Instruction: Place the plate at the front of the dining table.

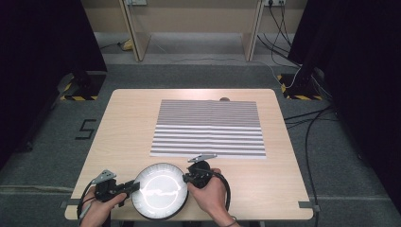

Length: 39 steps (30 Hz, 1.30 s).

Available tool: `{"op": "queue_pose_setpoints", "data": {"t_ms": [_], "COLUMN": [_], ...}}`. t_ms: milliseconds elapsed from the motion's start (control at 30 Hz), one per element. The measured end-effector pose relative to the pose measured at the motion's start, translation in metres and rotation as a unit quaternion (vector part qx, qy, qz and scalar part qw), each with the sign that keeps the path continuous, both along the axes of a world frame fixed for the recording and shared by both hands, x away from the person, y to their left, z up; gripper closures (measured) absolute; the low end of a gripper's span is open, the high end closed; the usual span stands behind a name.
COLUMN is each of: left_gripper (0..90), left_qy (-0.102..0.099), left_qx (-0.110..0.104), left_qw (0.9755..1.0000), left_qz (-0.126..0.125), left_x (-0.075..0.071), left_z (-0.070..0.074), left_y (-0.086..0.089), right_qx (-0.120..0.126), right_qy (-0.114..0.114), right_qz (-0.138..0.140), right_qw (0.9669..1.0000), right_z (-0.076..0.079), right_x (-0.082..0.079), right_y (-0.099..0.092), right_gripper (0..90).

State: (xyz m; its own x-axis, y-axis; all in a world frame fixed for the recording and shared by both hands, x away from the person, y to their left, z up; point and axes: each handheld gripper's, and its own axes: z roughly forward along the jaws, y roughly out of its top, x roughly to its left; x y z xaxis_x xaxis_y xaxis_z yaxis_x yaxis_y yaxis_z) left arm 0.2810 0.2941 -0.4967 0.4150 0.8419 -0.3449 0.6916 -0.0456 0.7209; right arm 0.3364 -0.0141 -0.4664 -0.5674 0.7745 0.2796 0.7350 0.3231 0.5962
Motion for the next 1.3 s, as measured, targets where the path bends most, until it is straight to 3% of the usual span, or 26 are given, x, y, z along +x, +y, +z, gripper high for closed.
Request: {"op": "queue_pose_setpoints", "data": {"t_ms": [200, 400, 733, 900, 967, 1133, 1300], "left_gripper": [72.5, 71.8, 70.3, 70.3, 69.9, 70.4, 71.2], "left_qy": [0.001, 0.002, 0.005, 0.001, -0.006, 0.003, 0.002], "left_qx": [0.0, 0.007, 0.007, 0.015, 0.013, -0.009, -0.006], "left_qw": [1.0, 1.0, 1.0, 0.9999, 0.9999, 0.9999, 0.9999], "left_qz": [0.0, -0.002, 0.002, 0.004, 0.007, 0.011, 0.011], "left_x": [-0.002, -0.002, -0.004, -0.006, -0.007, -0.006, -0.009], "left_z": [0.0, 0.0, -0.001, 0.001, 0.002, 0.002, 0.005], "left_y": [0.002, 0.001, -0.001, -0.001, -0.001, 0.004, 0.007], "right_qx": [0.004, 0.033, 0.003, -0.01, -0.008, 0.012, 0.024], "right_qy": [0.003, 0.056, 0.064, 0.055, 0.056, 0.06, 0.069], "right_qz": [0.002, 0.005, 0.016, 0.019, 0.017, 0.012, 0.019], "right_qw": [1.0, 0.9979, 0.9978, 0.9983, 0.9983, 0.9981, 0.9972], "right_z": [0.001, 0.003, 0.008, 0.009, 0.009, 0.003, -0.001], "right_x": [0.001, -0.003, -0.005, -0.004, -0.004, 0.0, 0.001], "right_y": [0.001, -0.013, -0.009, -0.002, 0.001, 0.006, 0.006], "right_gripper": [86.2, 84.5, 83.7, 84.5, 84.9, 84.6, 82.0]}}
